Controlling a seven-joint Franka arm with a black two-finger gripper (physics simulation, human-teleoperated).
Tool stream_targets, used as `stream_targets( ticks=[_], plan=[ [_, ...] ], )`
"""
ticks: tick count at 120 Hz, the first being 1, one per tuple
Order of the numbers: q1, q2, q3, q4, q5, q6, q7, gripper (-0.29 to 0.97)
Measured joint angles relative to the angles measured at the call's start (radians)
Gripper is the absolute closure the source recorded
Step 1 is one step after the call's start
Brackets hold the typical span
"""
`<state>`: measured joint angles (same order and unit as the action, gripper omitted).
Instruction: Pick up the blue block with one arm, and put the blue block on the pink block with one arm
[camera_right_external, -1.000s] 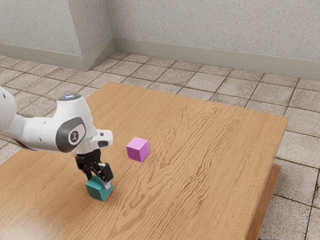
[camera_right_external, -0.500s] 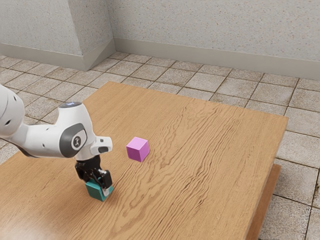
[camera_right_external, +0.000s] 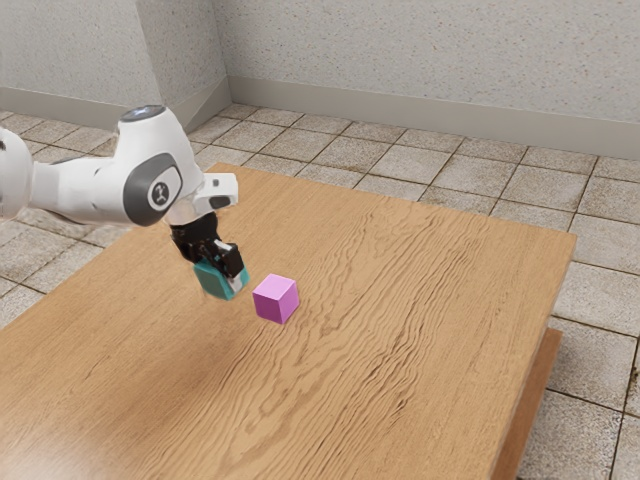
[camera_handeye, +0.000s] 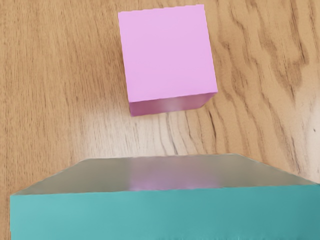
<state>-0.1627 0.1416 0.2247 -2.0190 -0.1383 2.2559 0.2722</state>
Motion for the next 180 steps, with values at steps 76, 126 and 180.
stream_targets(
  ticks=[76,126,180],
  plan=[
    [0.012,0.363,0.019,0.423,-0.098,-0.189,0.058,0.35],
    [0.008,0.404,0.015,0.435,-0.195,-0.193,0.079,0.32],
    [0.006,0.405,0.012,0.437,-0.212,-0.195,0.094,0.10]
  ],
)
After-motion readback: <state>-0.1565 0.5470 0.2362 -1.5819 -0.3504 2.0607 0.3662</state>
